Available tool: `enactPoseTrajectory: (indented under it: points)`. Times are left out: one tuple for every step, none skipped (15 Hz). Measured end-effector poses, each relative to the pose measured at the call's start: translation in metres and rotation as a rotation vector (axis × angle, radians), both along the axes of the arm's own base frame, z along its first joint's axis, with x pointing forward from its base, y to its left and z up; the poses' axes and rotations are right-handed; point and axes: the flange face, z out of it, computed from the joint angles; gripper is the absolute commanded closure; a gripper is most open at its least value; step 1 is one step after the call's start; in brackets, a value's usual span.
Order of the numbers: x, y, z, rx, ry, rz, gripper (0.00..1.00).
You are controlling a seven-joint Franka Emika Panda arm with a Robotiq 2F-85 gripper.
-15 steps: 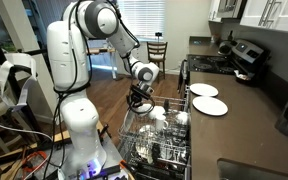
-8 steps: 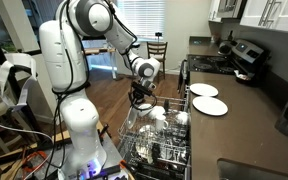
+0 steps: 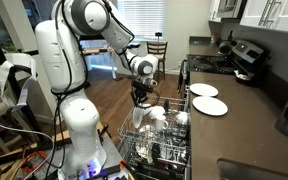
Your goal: Remove the plate from the dishwasher
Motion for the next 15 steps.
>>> enactPoseTrajectory:
  points:
    - [0.0, 0.002, 0.001, -0.016, -0.025, 0.003, 0.96]
    - [0.001, 0.004, 0.002, -0.032, -0.05, 0.005, 0.96]
    - [0.0, 0.006, 0.003, -0.048, -0.075, 0.007, 0.96]
    - [-0.001, 0.007, 0.004, -0.064, -0.099, 0.009, 0.96]
    - [-0.002, 0.008, 0.005, -0.081, -0.121, 0.009, 0.97]
    - [-0.003, 0.009, 0.006, -0.094, -0.141, 0.008, 0.96]
    - [-0.004, 0.01, 0.007, -0.107, -0.156, 0.006, 0.97]
    - [-0.006, 0.01, 0.007, -0.118, -0.17, 0.004, 0.96]
    - [-0.008, 0.01, 0.008, -0.128, -0.184, 0.001, 0.96]
    - [-0.011, 0.01, 0.009, -0.139, -0.196, -0.001, 0.96]
    - [-0.013, 0.01, 0.01, -0.148, -0.209, -0.004, 0.96]
    - [-0.015, 0.01, 0.011, -0.157, -0.225, -0.005, 0.96]
    - [-0.017, 0.01, 0.012, -0.168, -0.241, -0.006, 0.96]
    - [-0.02, 0.01, 0.013, -0.18, -0.259, -0.007, 0.96]
    - [-0.023, 0.01, 0.013, -0.194, -0.279, -0.007, 0.97]
